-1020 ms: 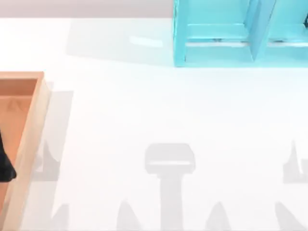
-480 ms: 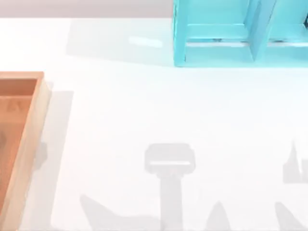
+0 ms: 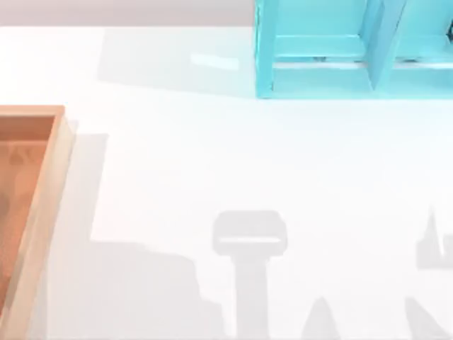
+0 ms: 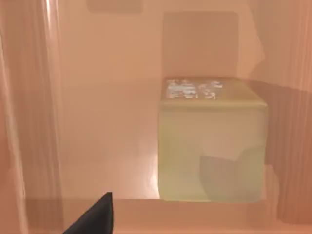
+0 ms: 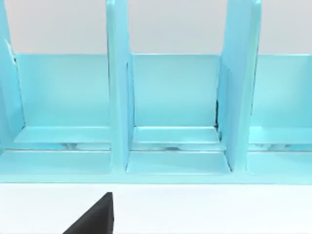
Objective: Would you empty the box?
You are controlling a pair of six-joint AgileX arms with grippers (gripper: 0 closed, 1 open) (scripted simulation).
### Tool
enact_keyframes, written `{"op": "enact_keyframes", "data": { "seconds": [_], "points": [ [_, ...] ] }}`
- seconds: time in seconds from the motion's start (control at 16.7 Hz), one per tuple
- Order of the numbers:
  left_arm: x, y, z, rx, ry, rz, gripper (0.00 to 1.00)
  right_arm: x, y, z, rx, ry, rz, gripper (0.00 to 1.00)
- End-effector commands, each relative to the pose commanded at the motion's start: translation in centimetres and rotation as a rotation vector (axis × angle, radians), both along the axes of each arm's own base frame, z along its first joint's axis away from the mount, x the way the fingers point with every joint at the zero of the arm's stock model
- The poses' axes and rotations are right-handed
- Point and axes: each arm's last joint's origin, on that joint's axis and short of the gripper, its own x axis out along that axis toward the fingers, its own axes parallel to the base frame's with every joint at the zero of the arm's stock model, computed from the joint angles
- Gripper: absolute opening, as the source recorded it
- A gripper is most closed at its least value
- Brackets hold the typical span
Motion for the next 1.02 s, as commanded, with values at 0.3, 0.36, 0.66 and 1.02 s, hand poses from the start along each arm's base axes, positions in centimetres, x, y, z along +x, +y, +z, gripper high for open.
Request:
{"op": "enact_keyframes", "data": {
  "seconds": [0.3,0.36,0.66,1.02],
  "points": [
    [1.9,1.6,-0.6,-0.043,0.137,-0.004,1.0,0.0,0.0,0.0,0.0,0.0,0.0,1.0],
    [1.9,1.6,-0.6,-0.043,0.137,-0.004,1.0,0.0,0.0,0.0,0.0,0.0,0.0,1.0],
    [1.9,1.5,-1.1,-0.043,0.139,-0.006,1.0,0.0,0.0,0.0,0.0,0.0,0.0,1.0],
    [2.5,1.7,-7.1,-0.038,0.122,-0.004,1.0,0.0,0.0,0.0,0.0,0.0,0.0,1.0]
  ]
}}
